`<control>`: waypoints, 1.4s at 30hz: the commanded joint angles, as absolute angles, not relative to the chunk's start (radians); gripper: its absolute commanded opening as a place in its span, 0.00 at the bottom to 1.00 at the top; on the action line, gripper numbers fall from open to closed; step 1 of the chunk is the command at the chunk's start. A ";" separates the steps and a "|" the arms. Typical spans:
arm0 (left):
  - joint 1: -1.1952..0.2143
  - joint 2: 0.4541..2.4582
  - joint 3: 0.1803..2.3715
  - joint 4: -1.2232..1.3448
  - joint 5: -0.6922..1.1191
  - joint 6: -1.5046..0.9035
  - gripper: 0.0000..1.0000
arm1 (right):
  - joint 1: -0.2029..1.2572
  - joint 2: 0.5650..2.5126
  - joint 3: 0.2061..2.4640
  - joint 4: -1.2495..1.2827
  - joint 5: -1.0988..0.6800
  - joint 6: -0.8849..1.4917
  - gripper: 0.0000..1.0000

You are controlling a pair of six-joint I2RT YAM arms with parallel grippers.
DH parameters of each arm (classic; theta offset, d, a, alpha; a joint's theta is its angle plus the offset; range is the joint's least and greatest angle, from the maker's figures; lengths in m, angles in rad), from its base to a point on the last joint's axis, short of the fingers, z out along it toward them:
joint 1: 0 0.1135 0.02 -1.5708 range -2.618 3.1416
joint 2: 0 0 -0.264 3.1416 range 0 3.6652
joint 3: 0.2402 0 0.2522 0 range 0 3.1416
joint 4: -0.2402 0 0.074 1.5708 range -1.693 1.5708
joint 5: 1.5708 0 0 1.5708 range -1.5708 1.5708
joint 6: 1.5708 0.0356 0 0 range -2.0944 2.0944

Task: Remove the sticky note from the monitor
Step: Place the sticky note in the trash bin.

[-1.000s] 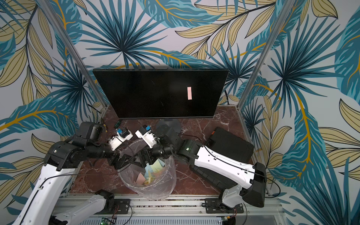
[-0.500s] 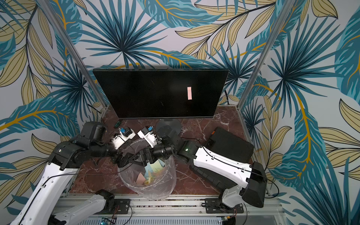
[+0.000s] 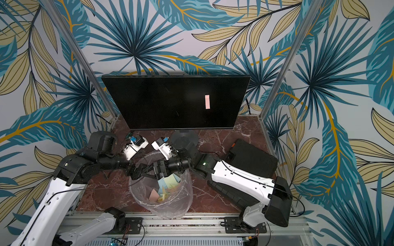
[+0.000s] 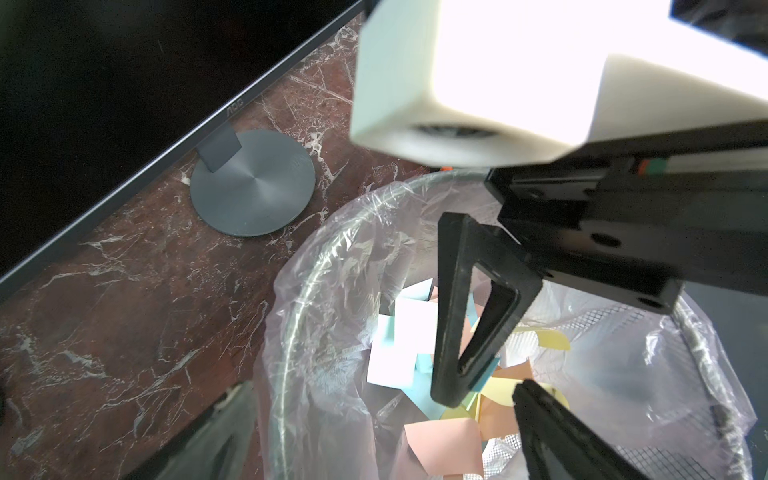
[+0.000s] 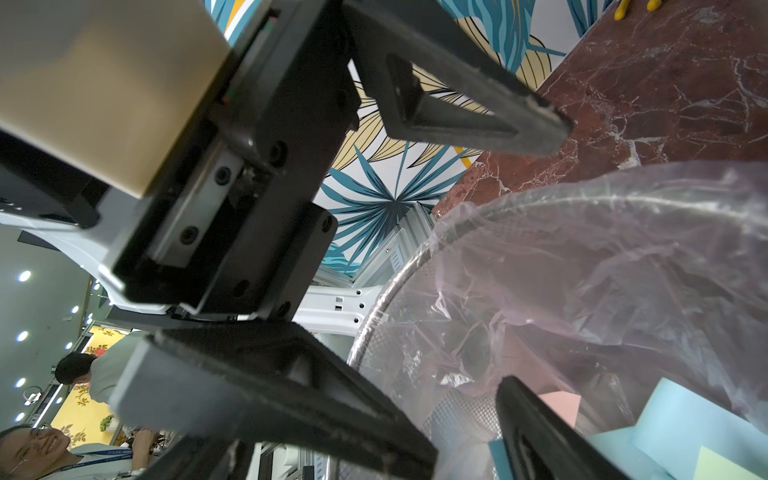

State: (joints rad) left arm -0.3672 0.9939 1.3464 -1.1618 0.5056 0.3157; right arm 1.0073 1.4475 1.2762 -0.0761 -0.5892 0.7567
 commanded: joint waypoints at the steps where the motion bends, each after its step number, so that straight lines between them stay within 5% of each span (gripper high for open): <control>1: -0.388 1.023 1.300 -1.162 0.486 0.319 1.00 | 1.017 1.422 1.297 0.182 -0.629 0.805 0.91; 21: -0.393 0.989 1.277 -1.142 0.464 0.342 1.00 | 1.017 1.378 1.263 0.257 -0.649 0.769 0.91; 27: -0.394 0.976 1.325 -1.142 0.404 0.326 1.00 | 1.017 1.299 1.244 0.041 -0.538 0.613 0.90; 42: -0.393 0.984 1.319 -1.149 0.451 0.331 1.00 | 1.018 1.278 1.192 0.224 -0.572 0.675 0.90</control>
State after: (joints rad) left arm -0.3920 0.9901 1.3167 -1.1503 0.4534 0.3260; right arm 1.0126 1.2789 1.2022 0.1940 -0.5793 0.6765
